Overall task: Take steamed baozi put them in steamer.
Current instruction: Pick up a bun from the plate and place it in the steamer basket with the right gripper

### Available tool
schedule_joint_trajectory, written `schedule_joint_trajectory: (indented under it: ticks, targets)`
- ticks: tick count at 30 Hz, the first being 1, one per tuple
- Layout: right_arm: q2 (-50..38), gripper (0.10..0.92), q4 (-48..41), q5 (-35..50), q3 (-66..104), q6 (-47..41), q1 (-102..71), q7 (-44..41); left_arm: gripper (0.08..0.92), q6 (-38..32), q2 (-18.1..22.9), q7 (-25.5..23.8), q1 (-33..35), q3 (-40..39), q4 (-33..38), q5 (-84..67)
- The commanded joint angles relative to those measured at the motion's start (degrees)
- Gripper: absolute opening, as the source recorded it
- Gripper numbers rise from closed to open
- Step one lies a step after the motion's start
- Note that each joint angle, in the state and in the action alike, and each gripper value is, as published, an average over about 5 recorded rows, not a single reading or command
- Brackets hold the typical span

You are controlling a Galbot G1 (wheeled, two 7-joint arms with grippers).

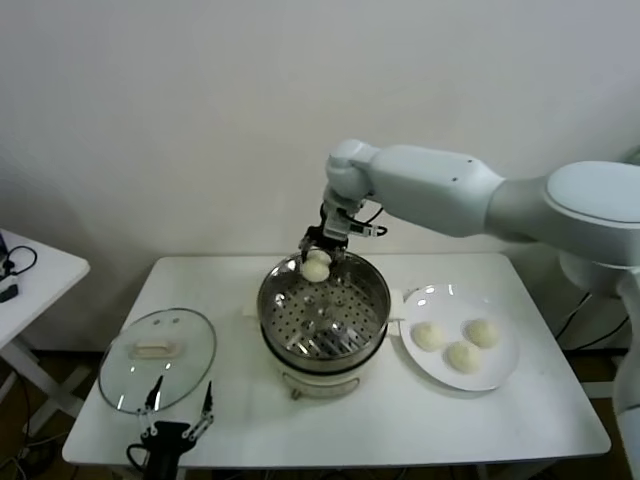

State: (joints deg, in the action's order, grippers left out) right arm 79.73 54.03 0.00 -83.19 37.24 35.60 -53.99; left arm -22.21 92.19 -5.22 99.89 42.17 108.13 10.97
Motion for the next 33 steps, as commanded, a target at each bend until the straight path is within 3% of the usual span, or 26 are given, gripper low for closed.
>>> schedule_joint_trajectory:
  ticks: [1, 20, 25, 28, 33]
  targets:
    - [3.0, 0.611, -4.7, -2.4, -0.6, 4.2, -3.0, 0.9, 0.823, -0.1, 0.7, 0.1, -0.2, 0.0, -0.6, 0.4]
    - [1.7, 0.611, -4.7, -2.3, -1.0, 4.1, -3.6, -1.8, 0.823, -0.5, 0.5, 0.1, -0.2, -0.1, -0.9, 0.5]
    - [1.7, 0.615, -4.9, -5.5, 0.2, 4.3, -4.3, -0.3, 0.823, -0.6, 0.5, 0.1, -0.1, -0.2, -0.7, 0.5]
    - [1.5, 0.637, -4.7, -6.4, 0.7, 4.4, -4.3, 0.8, 0.823, -0.6, 0.6, 0.1, -0.1, -0.3, -0.5, 0.5]
    - [0.5, 0.761, -3.5, -6.1, 1.4, 4.2, -4.0, 2.5, 0.823, -0.9, 0.7, 0.2, 0.1, -0.4, -0.2, 0.7]
